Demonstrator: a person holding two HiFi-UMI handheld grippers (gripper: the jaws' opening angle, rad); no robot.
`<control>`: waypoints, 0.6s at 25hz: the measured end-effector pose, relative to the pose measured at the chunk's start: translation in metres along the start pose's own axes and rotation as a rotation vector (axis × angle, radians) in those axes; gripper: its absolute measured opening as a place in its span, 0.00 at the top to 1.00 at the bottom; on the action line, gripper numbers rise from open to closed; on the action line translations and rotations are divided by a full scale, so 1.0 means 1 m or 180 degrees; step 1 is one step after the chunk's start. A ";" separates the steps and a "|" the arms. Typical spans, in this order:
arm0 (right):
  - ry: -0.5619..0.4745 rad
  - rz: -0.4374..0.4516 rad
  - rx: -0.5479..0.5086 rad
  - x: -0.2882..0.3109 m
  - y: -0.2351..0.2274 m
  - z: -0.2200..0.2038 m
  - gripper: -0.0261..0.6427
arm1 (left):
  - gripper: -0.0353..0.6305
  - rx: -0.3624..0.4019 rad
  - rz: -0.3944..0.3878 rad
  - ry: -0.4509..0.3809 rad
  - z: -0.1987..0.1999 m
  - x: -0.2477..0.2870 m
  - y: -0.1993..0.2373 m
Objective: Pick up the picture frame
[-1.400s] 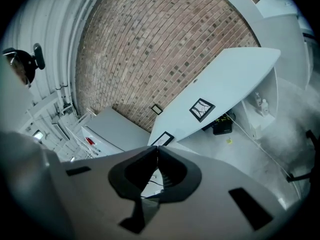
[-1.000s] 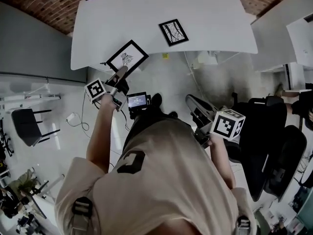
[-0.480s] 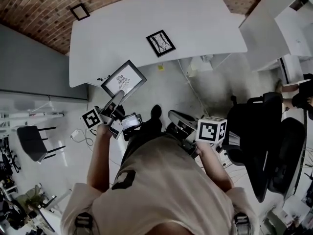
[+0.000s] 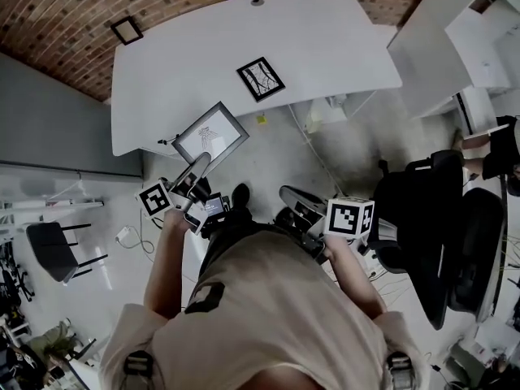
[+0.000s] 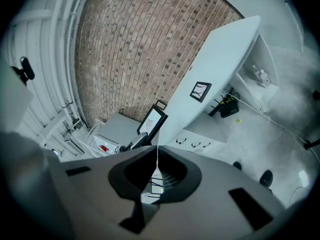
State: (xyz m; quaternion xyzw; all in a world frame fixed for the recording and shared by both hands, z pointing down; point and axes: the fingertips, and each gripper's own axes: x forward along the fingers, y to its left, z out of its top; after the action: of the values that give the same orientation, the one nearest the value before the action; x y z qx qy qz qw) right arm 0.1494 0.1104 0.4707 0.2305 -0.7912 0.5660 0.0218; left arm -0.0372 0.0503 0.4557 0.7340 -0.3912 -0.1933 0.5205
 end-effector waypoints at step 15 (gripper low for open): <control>-0.0459 -0.0472 0.0095 0.096 0.036 0.041 0.95 | 0.92 -0.0153 -0.0498 0.0502 0.093 0.023 0.054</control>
State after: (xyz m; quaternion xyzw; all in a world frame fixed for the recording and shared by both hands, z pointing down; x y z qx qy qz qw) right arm 0.0589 0.0499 0.4526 0.3288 -0.7630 0.5565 0.0032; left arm -0.1077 -0.0330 0.4725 0.7625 -0.2857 -0.1843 0.5505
